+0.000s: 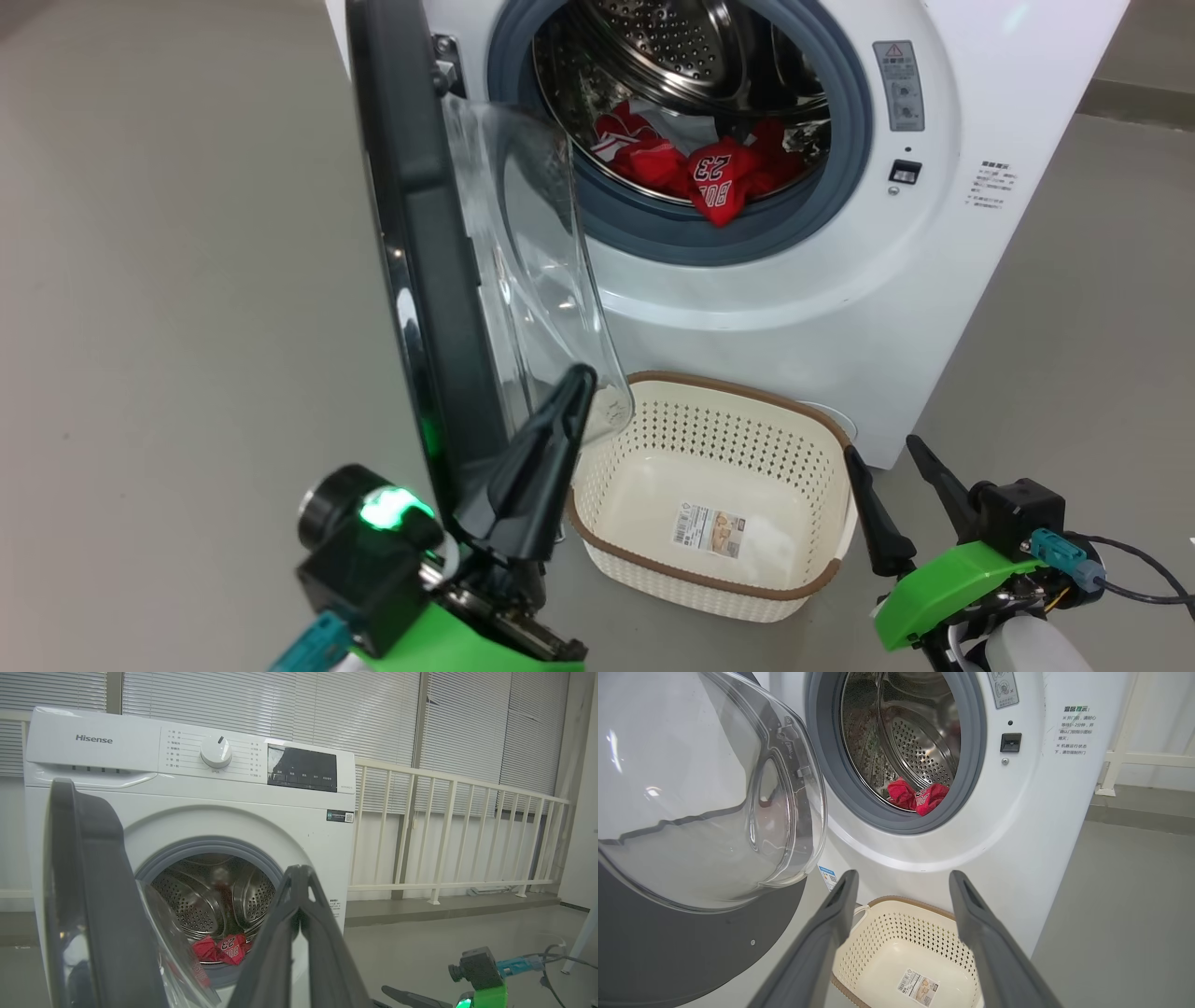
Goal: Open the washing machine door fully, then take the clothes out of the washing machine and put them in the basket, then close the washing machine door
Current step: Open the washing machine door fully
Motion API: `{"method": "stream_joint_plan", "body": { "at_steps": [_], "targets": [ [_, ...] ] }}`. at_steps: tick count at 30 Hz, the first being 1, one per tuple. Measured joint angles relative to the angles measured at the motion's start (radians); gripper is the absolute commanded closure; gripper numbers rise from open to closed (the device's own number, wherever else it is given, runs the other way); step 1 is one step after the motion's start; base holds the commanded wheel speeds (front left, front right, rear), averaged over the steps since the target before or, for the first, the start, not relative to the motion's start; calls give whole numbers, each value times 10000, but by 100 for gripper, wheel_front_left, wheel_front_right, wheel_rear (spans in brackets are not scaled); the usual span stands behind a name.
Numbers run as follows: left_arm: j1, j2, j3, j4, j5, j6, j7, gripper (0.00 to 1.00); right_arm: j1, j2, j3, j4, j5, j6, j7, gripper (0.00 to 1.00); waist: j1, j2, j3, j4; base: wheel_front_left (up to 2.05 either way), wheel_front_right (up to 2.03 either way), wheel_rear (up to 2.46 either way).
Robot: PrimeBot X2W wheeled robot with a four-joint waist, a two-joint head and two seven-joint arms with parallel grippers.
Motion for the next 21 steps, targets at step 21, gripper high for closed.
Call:
{"method": "stream_joint_plan", "body": {
  "at_steps": [21],
  "targets": [
    [431,347,-263,1891,293,1081,943,100,-1,0,46,61,178,0,2,0,0,0,118,-134,0,0,0]
  ]
}}
